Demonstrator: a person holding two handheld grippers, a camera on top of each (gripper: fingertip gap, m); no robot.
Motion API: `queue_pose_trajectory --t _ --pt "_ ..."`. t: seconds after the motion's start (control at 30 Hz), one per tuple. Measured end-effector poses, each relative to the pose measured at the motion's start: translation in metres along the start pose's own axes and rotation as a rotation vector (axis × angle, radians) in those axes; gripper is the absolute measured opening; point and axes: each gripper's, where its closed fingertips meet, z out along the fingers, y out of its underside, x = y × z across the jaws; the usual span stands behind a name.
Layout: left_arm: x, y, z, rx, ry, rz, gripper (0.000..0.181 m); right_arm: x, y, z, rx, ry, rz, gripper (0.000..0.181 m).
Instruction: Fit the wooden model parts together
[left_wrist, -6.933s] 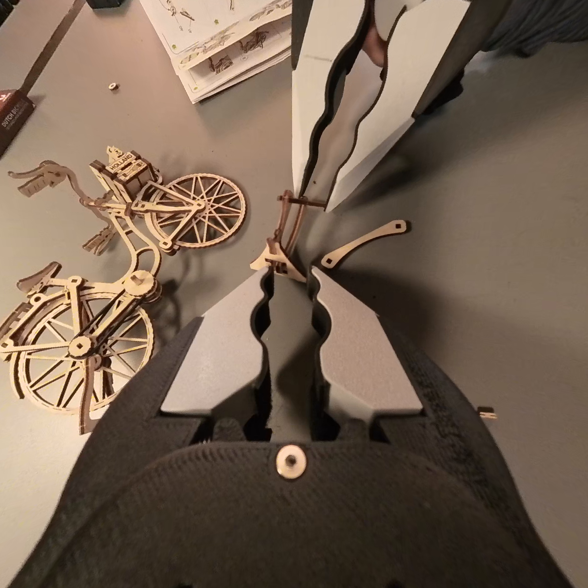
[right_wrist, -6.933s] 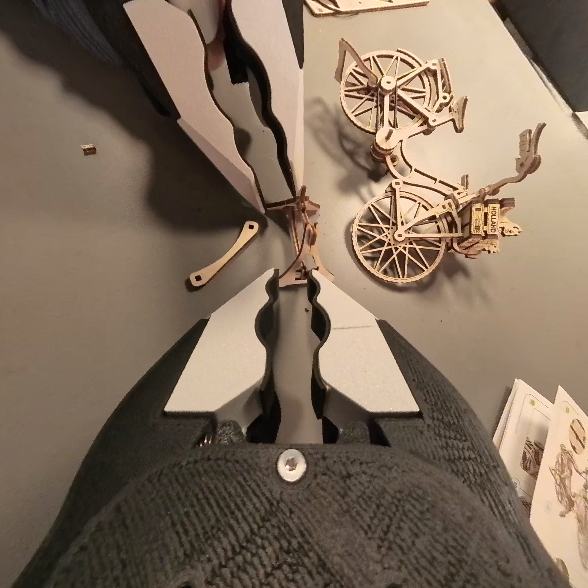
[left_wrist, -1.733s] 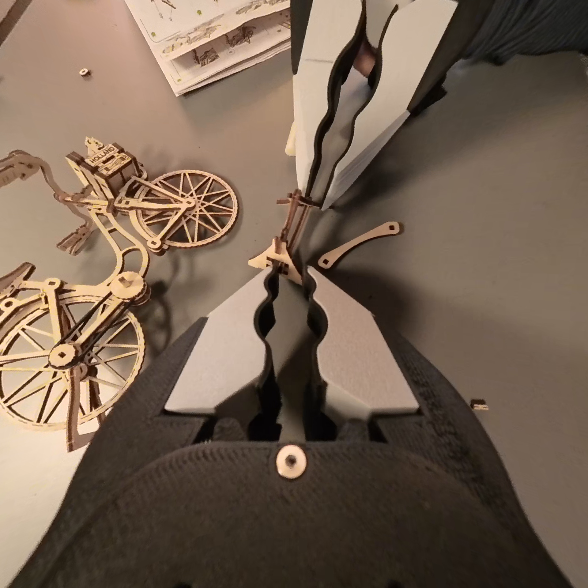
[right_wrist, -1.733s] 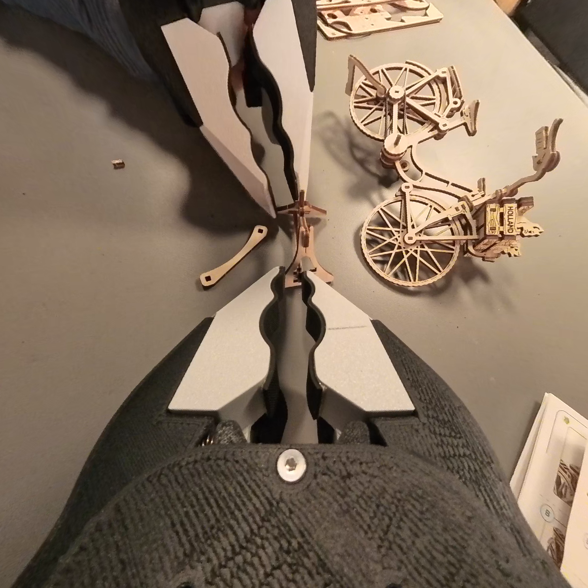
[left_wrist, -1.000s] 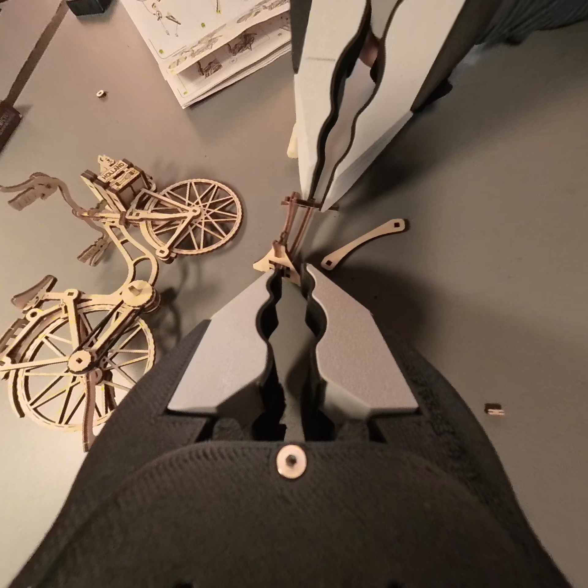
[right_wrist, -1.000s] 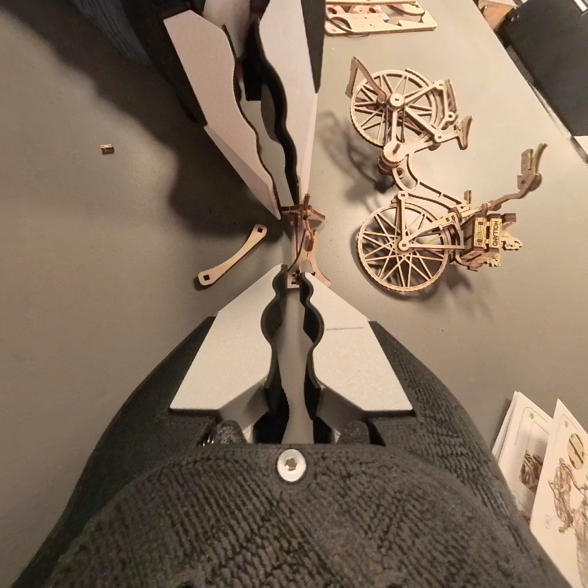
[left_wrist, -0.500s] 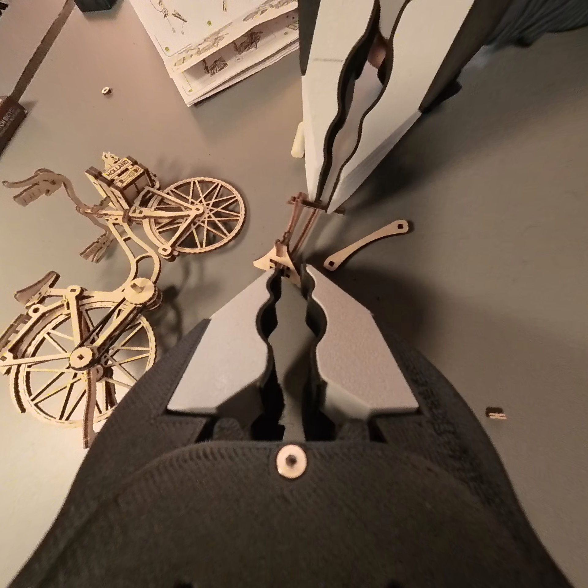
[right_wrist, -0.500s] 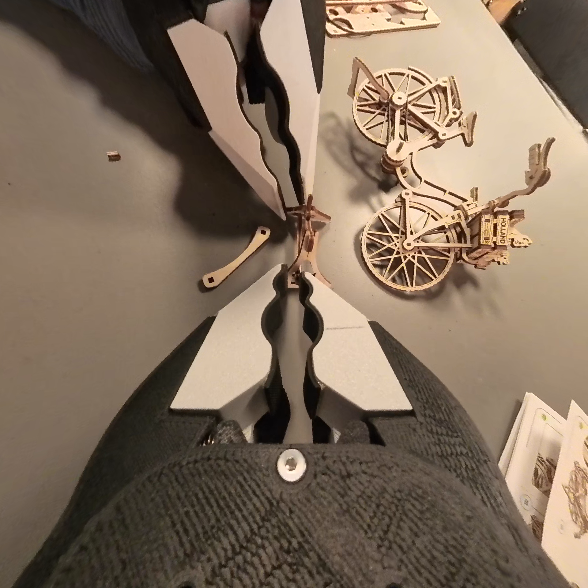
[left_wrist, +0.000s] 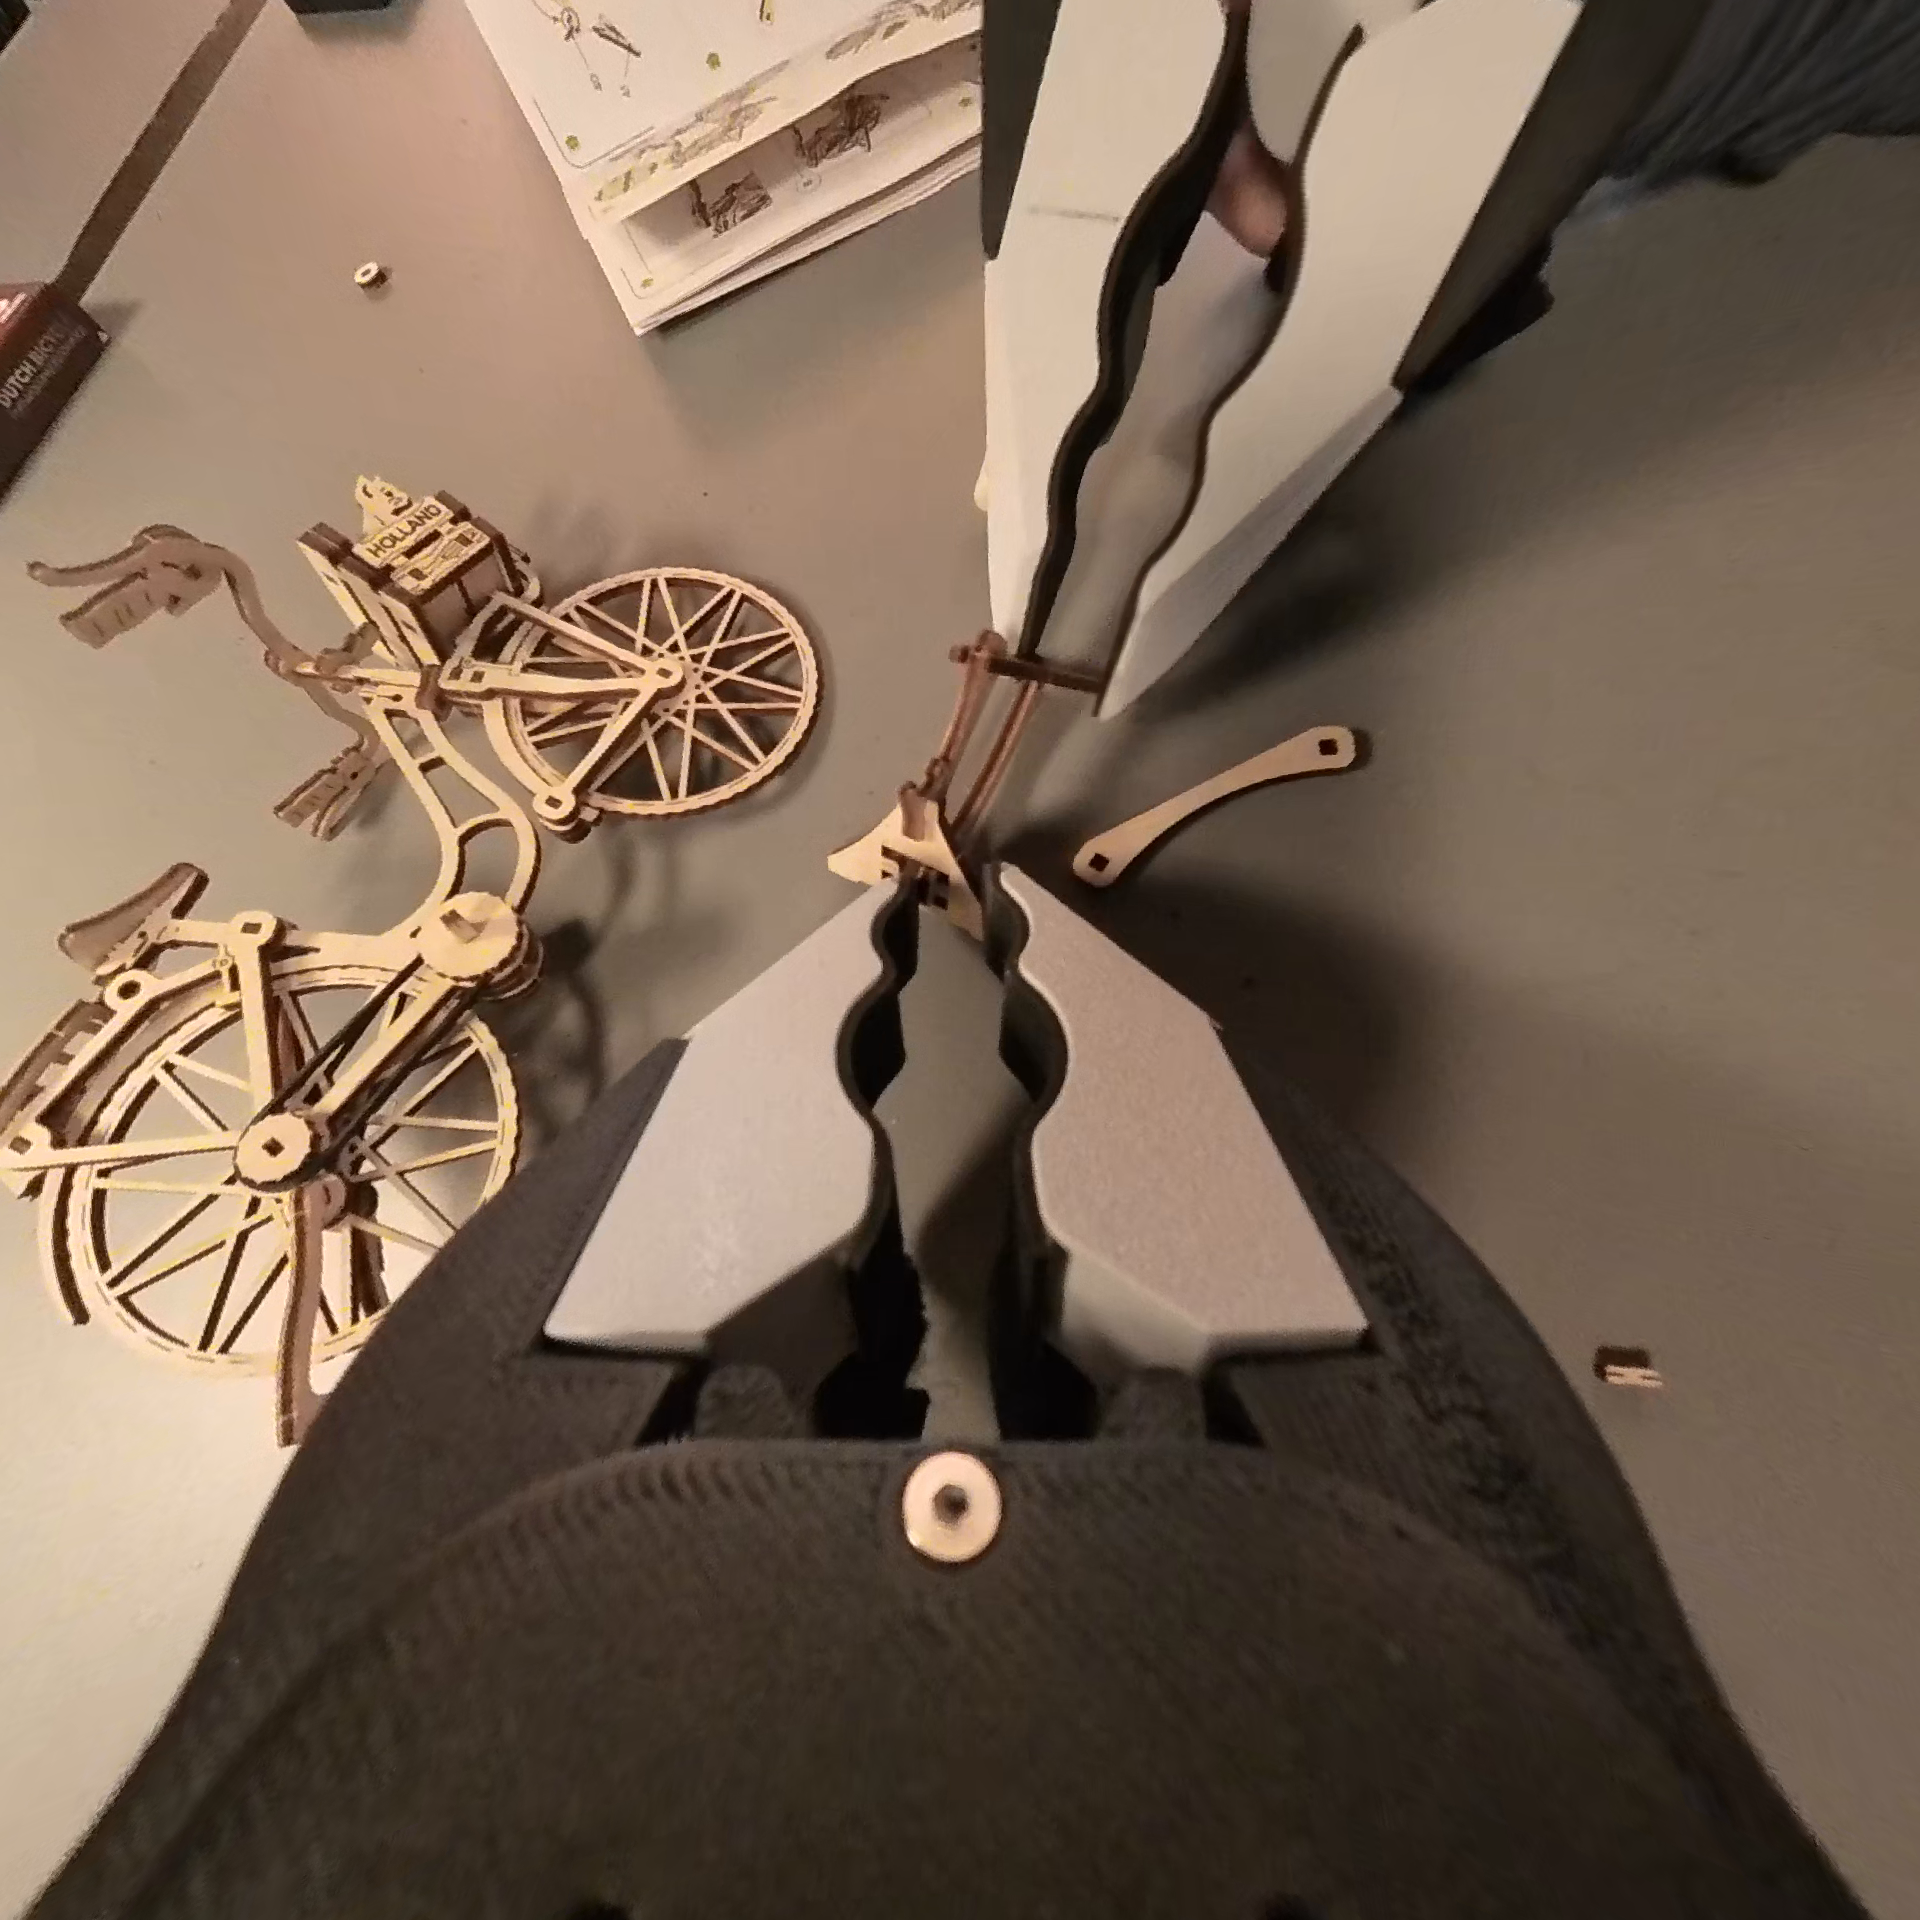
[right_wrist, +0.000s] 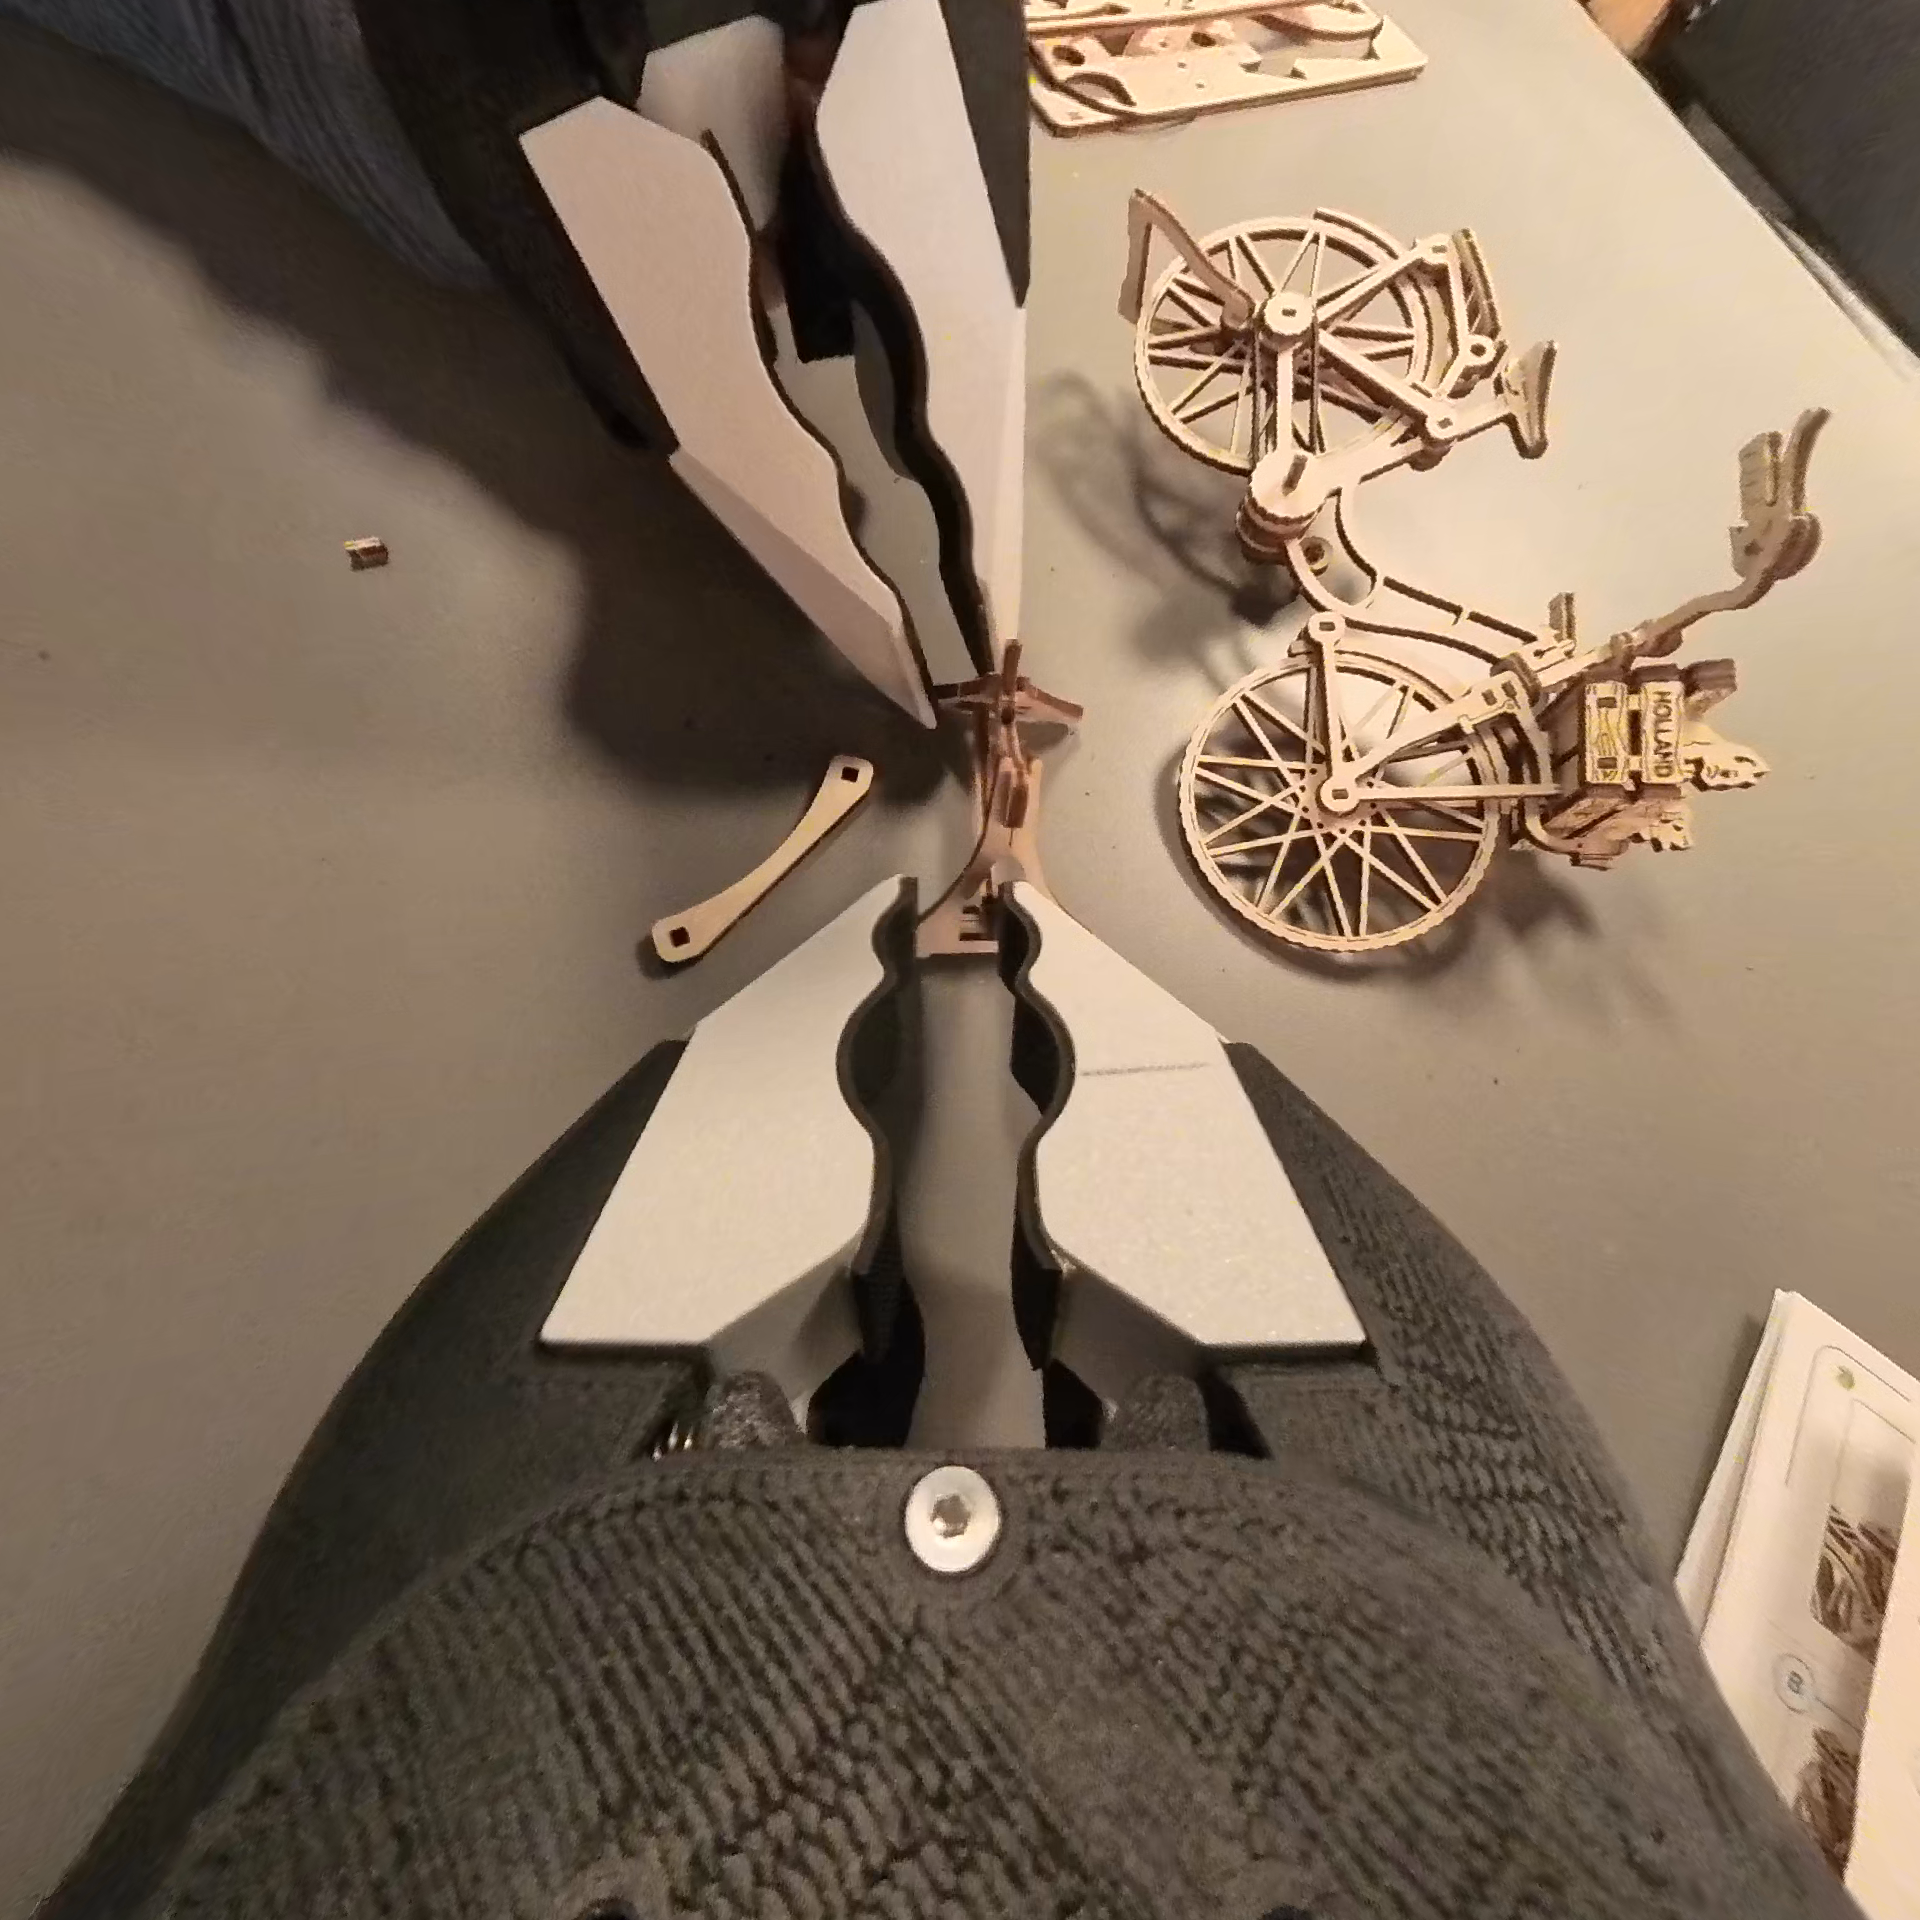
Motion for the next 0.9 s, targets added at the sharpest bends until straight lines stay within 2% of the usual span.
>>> queue_pose_trajectory --t 0.27,0.47,0.63,0.9 --pt "-0.001 0.000 0.000 -0.001 -0.006 -0.003 0.012 0.001 -0.015 -0.008 0.033 0.099 -0.130 0.026" --pt "-0.001 0.000 0.000 -0.001 -0.003 -0.004 0.012 0.005 -0.017 0.004 -0.060 0.105 -0.163 0.040" --pt "0.000 0.000 0.000 0.000 -0.005 0.001 0.012 0.006 -0.014 0.016 -0.134 0.047 -0.137 0.019" --pt "0.000 0.000 0.000 0.000 -0.003 0.000 0.012 0.008 -0.011 0.027 -0.231 -0.012 -0.128 0.004"
